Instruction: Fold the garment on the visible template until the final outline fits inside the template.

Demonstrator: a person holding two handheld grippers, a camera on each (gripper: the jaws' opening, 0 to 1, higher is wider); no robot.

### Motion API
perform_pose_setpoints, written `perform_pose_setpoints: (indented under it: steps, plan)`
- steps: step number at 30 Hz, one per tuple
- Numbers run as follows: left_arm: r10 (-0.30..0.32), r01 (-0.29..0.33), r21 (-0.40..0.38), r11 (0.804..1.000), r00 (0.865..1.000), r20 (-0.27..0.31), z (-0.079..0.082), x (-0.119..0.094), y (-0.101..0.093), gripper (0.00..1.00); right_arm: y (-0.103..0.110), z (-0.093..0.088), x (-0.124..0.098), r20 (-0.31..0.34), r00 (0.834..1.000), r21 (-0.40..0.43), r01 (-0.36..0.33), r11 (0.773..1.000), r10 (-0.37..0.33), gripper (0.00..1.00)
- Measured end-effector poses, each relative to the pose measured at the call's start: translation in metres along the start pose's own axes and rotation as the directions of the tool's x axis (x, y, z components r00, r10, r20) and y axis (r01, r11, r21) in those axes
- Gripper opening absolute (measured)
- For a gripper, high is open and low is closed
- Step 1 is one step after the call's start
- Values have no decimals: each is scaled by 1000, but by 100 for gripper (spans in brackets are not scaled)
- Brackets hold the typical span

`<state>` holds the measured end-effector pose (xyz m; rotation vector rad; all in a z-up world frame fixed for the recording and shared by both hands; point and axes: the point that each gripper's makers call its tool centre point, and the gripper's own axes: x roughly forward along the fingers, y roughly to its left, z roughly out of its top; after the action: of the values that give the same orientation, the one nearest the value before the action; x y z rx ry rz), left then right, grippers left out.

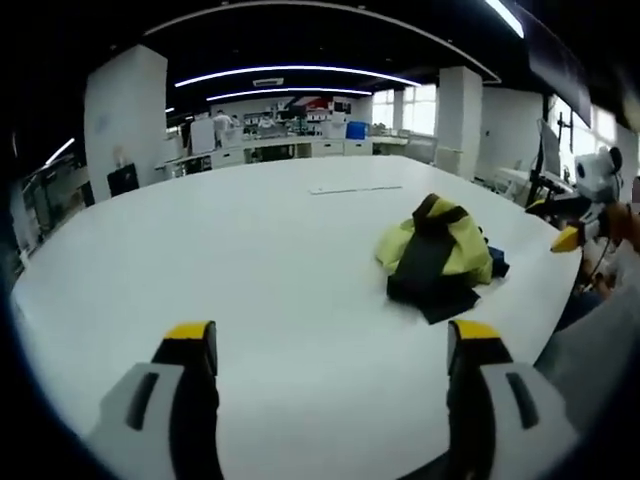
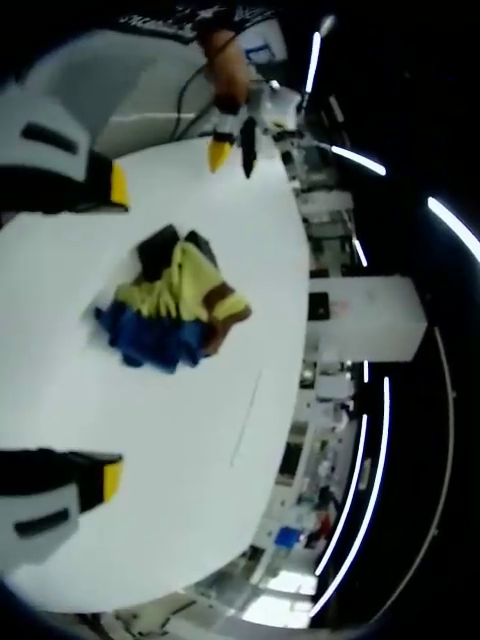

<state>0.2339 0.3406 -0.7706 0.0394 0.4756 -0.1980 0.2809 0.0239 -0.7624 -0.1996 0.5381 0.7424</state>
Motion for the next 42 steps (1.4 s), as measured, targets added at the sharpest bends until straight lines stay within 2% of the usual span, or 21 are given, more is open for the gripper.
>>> perform_pose_setpoints:
  steps: [5, 12, 16, 19, 22, 25, 29, 30, 34, 36, 42]
  plan:
    - [-8, 8, 12, 1000, 1000, 4, 3, -1, -5, 93, -2, -2, -1, -8, 1000, -5, -5, 1000, 5, 99]
    - [-36, 35, 16, 999, 999, 19, 6, -2, -8, 92, -7, 4, 0, 16, 1000, 5, -4, 1000, 4, 99]
    - [-67, 68, -26, 997, 997, 40, 9, -2, -8, 89, -10, 5, 0, 26, 1000, 9, -4, 1000, 4, 99]
    - [-87, 88, -22, 996, 995, 39, 9, 0, -4, 84, -13, 11, 2, 56, 998, 25, -16, 1000, 15, 99]
    - [-108, 109, -15, 994, 993, 41, 14, 5, -6, 82, -17, 17, 3, 69, 997, 21, -24, 999, 23, 88]
    - [-154, 155, -2, 988, 986, 63, 25, 12, -14, 80, -20, 21, 5, 83, 996, 13, -29, 999, 28, 84]
    - [-189, 188, 29, 982, 980, 54, 30, 22, -21, 77, -22, 26, 12, 96, 995, 1, -41, 999, 41, 74]
    - [-208, 206, 53, 977, 977, 45, 31, 25, -30, 75, -22, 27, 13, 97, 994, -3, -42, 999, 42, 72]
    - [-258, 254, 80, 964, 965, 40, 39, 34, -45, 67, -22, 30, 19, 104, 993, -12, -55, 998, 56, 62]
    - [-267, 263, 88, 961, 963, 37, 40, 38, -49, 63, -21, 32, 25, 110, 992, -16, -67, 998, 68, 57]
    - [-327, 322, 121, 939, 945, 25, 45, 53, -65, 52, -10, 34, 41, 106, 988, -40, -106, 994, 110, 44]
